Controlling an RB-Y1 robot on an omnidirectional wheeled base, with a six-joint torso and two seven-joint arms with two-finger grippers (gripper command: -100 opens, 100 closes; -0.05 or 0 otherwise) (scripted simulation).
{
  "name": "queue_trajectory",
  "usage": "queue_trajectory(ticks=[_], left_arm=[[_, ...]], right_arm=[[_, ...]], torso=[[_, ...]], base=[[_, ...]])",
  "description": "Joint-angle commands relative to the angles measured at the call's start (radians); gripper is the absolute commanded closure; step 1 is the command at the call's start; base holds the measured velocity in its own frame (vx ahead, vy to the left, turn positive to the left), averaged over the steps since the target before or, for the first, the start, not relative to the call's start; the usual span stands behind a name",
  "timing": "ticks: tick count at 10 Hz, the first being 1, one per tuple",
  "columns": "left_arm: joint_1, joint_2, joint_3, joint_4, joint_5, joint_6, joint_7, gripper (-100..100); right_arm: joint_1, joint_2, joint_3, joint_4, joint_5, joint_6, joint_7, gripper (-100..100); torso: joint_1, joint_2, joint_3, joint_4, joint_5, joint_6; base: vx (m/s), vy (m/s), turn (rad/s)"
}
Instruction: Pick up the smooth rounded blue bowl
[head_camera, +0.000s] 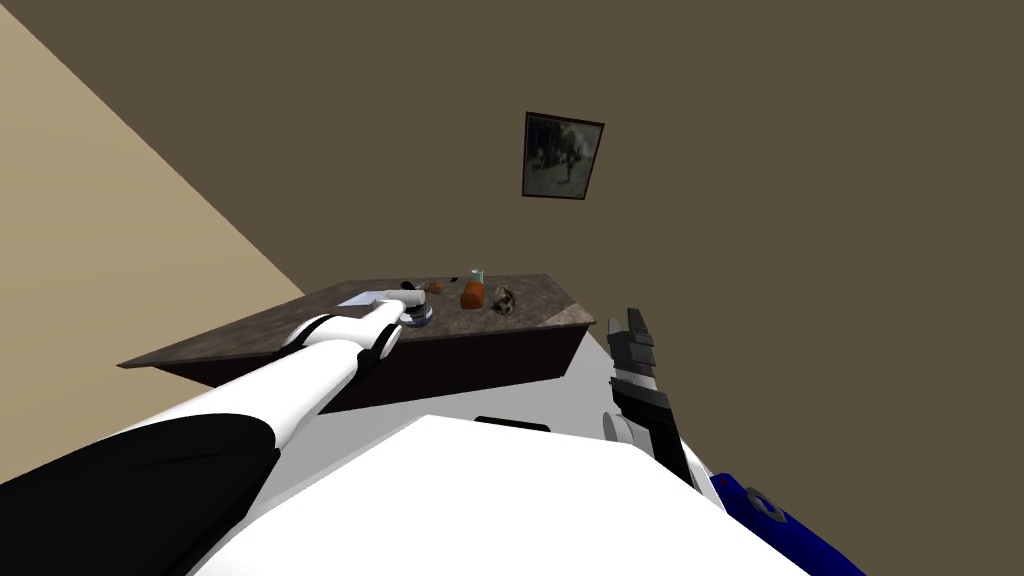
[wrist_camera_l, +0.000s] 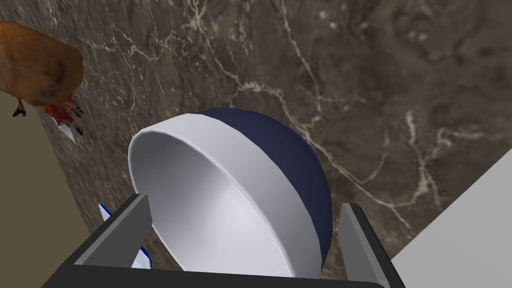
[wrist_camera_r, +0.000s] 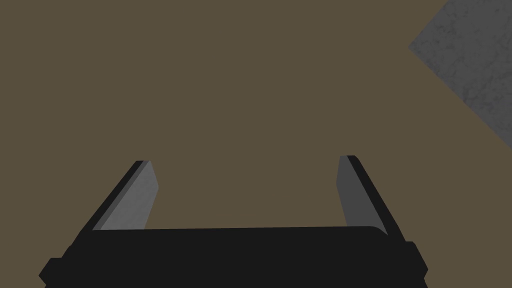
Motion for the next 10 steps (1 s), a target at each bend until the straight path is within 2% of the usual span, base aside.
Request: queue_trajectory(ticks=[1,2,4,6,9,10], left_arm=[[0.039,0.017,0.003,-0.047,0.016,0.014,0.009,-100],[0.088,0.047,0.002,-0.083,0.046,0.019,0.021,-100],[0.088,0.047,0.002,-0.083,0.046,0.019,0.021,-100],[0.177,0.106,0.002,-0.154,0.106,0.028,0.046,-100],[0.187,0.106,0.002,-0.154,0.106,0.028,0.046,-100],[0.232,0.136,0.002,-0.189,0.136,0.033,0.059,-100]], right_arm=[[0.0,0.0,0.0,0.0,0.0,0.0,0.0,0],[0.0,0.0,0.0,0.0,0.0,0.0,0.0,0],[0.0,0.0,0.0,0.0,0.0,0.0,0.0,0],[0.0,0.0,0.0,0.0,0.0,0.0,0.0,0],[0.0,0.0,0.0,0.0,0.0,0.0,0.0,0],[0.0,0.0,0.0,0.0,0.0,0.0,0.0,0]], torso=[[0.0,0.0,0.0,0.0,0.0,0.0],[0.0,0.0,0.0,0.0,0.0,-0.001],[0.0,0.0,0.0,0.0,0.0,-0.001],[0.0,0.0,0.0,0.0,0.0,0.0],[0.0,0.0,0.0,0.0,0.0,-0.001],[0.0,0.0,0.0,0.0,0.0,-0.001]], base=[[-0.001,-0.005,-0.113],[0.002,-0.012,-0.179],[-0.001,-0.004,-0.035],[0.0,-0.012,-0.216],[-0.001,-0.003,-0.028],[0.001,-0.011,-0.189]])
